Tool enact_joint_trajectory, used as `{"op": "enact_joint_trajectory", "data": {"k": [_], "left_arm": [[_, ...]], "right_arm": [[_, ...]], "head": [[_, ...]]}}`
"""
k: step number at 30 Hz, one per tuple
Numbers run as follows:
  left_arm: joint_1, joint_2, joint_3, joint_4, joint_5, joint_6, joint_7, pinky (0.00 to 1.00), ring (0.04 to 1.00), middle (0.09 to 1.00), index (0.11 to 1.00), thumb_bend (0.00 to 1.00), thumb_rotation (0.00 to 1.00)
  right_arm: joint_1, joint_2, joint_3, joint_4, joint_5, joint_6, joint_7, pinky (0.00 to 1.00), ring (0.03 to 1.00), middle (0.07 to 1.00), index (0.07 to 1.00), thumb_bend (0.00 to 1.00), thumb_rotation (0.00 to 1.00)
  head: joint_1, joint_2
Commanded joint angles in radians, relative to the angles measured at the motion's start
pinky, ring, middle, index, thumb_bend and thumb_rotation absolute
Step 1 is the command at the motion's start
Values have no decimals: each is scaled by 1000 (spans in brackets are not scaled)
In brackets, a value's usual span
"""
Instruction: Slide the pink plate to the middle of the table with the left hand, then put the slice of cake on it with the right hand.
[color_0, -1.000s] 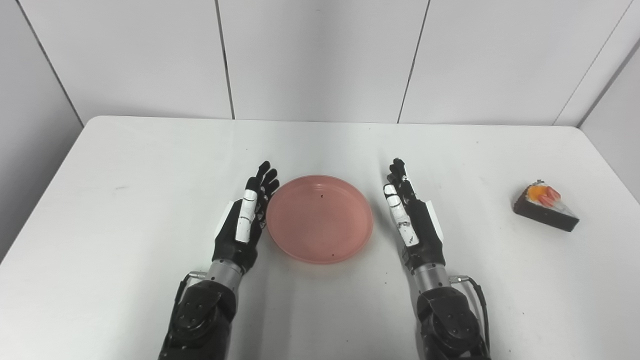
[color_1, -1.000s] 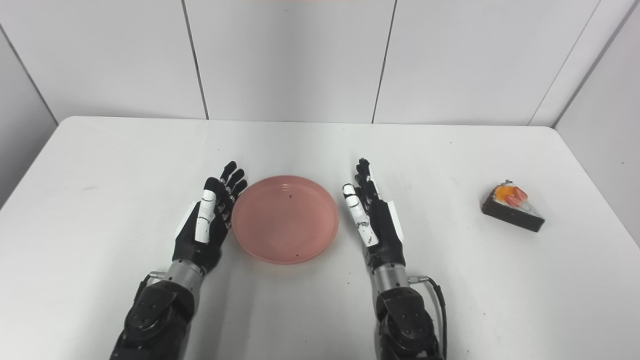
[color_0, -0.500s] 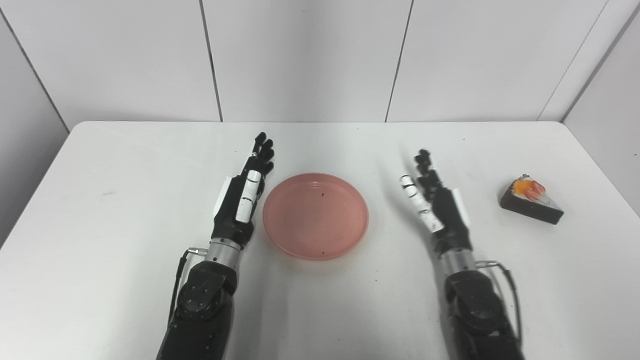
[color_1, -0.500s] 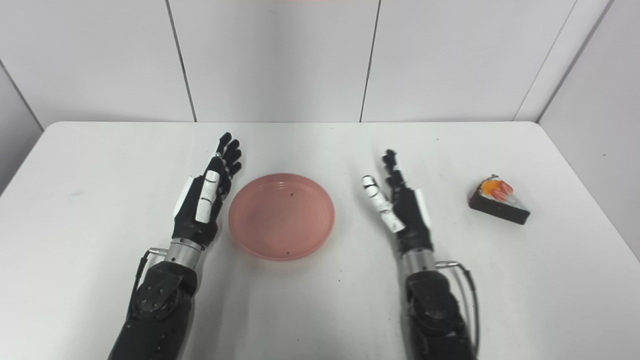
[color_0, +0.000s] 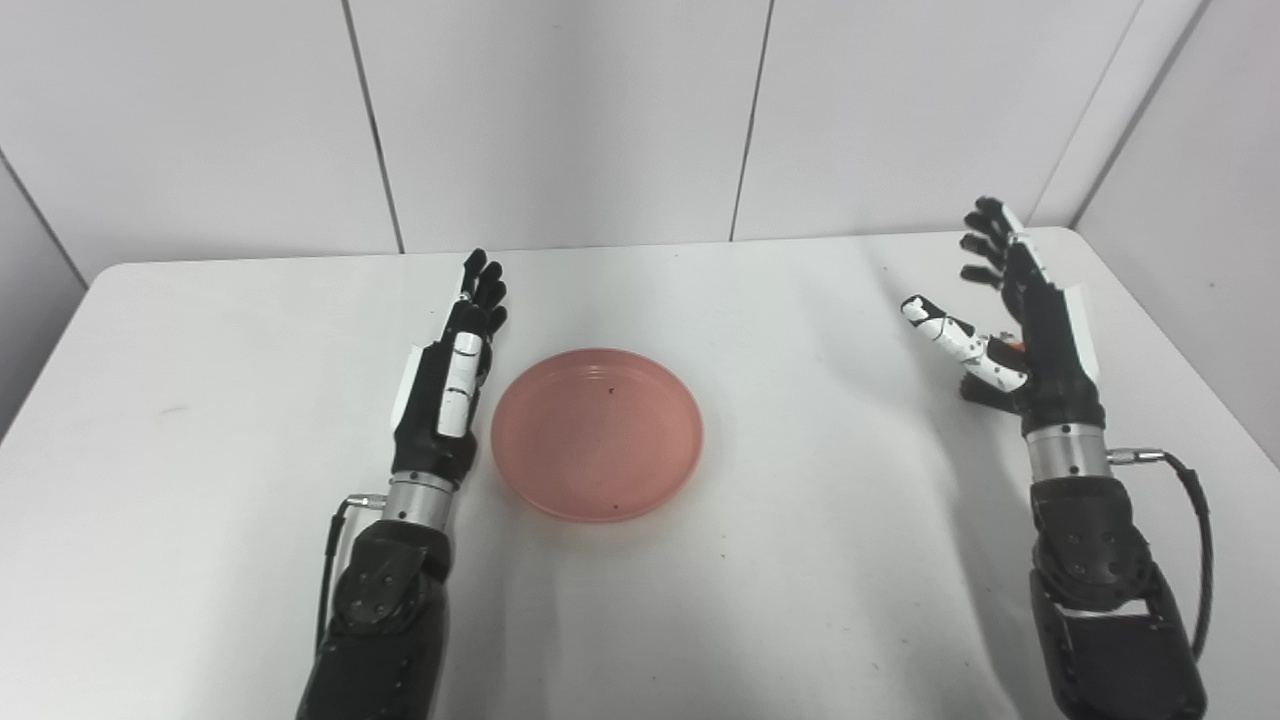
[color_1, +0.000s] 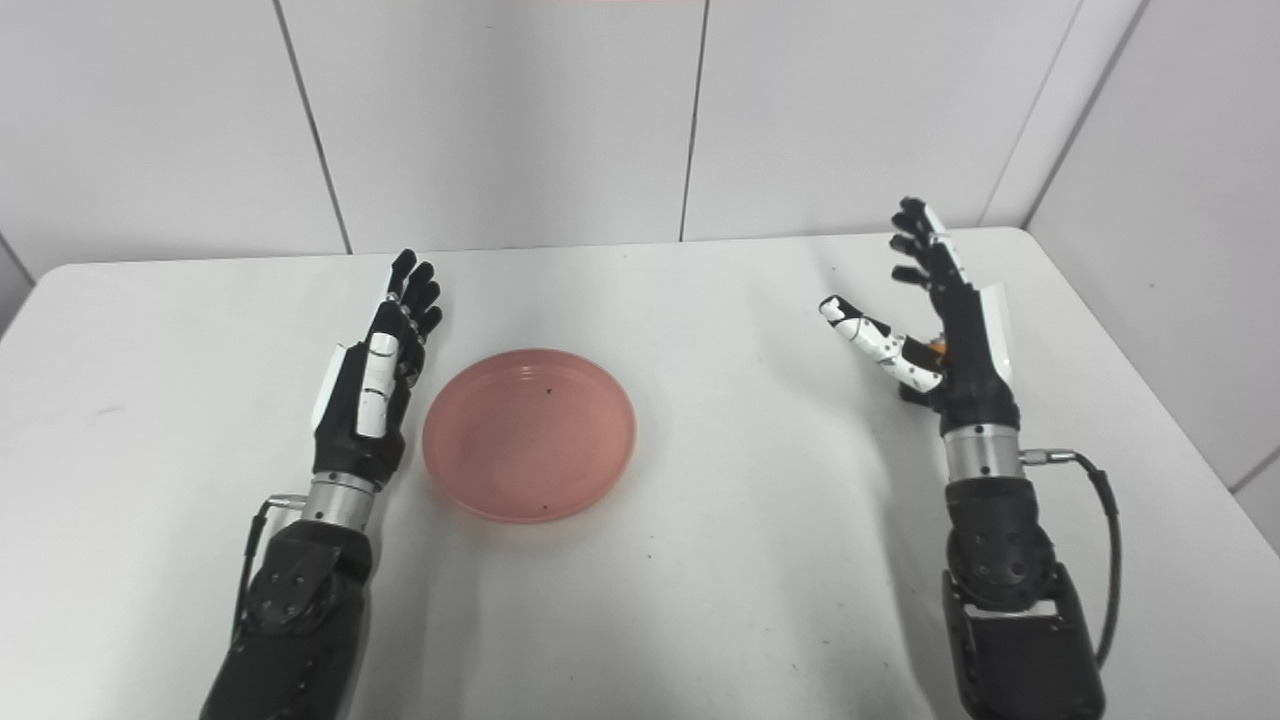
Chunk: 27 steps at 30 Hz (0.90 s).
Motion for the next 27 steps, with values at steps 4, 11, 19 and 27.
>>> {"op": "enact_joint_trajectory", "data": {"k": [4,11,19,27], "left_arm": [[97,14,23,120,-12,-2,5,1000,989,1000,1000,646,1000],[110,29,49,120,-37,24,-6,977,960,969,983,671,1000],[73,42,99,252,-83,-24,-16,881,875,877,879,694,995],[71,45,106,276,-74,-28,-17,844,852,851,850,728,1000]], "right_arm": [[-6,-73,-70,-6,-33,-35,-48,822,865,887,902,685,510],[1,-164,-84,35,-149,49,-68,864,898,894,922,767,556],[-13,-193,-44,62,-267,167,-60,742,850,900,898,805,506],[-19,-205,11,67,-270,223,7,742,843,875,877,816,498]], "head": [[-55,-20],[-150,-50],[-191,-64],[-187,-58]]}}
